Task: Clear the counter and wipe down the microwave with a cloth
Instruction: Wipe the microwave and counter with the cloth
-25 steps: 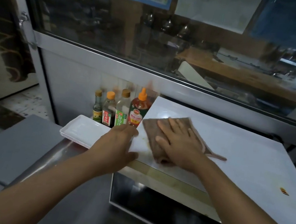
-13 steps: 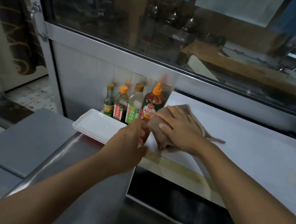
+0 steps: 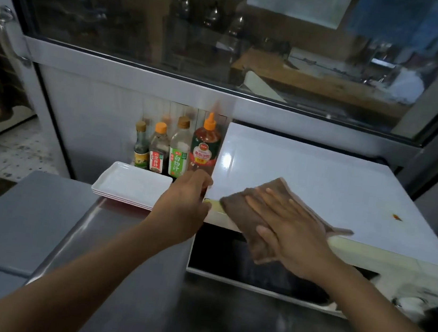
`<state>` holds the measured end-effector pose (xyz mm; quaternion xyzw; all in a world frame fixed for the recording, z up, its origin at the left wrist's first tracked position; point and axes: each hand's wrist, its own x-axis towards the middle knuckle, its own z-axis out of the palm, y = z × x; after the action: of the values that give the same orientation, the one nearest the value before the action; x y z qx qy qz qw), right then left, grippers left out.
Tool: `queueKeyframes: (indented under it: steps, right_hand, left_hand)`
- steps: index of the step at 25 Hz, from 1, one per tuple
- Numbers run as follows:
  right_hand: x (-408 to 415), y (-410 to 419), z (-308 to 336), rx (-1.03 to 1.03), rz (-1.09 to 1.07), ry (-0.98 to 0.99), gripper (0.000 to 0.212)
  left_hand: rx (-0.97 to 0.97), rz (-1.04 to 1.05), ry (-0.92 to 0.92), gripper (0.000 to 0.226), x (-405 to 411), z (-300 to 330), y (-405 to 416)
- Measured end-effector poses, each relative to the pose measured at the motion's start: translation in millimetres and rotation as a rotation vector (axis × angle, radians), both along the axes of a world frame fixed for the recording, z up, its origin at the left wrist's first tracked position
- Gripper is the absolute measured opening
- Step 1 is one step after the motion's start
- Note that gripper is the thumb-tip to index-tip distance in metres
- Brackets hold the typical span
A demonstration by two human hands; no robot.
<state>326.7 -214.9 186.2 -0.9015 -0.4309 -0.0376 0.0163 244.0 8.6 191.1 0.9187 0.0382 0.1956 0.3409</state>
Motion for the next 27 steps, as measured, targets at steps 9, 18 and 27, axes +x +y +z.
queueKeyframes:
  steps: [9,18,27]
  right_hand:
    - [-17.5,2.5,-6.1,0.013,-0.189,-0.113,0.055]
    - [16.3,-175.9,3.7,0.035,-0.515,0.011,0.054]
    - [31.3,-173.0,3.1,0.115,-0.351,0.098,0.053]
  left_hand:
    - [0.236,0.04,0.046,0.028,10.6,1.1,-21.4]
    - [0.282,-0.162,0.084,0.035,48.2,9.6,-123.4]
    - [0.386,-0.053,0.14,0.031,61.6,16.5,-157.1]
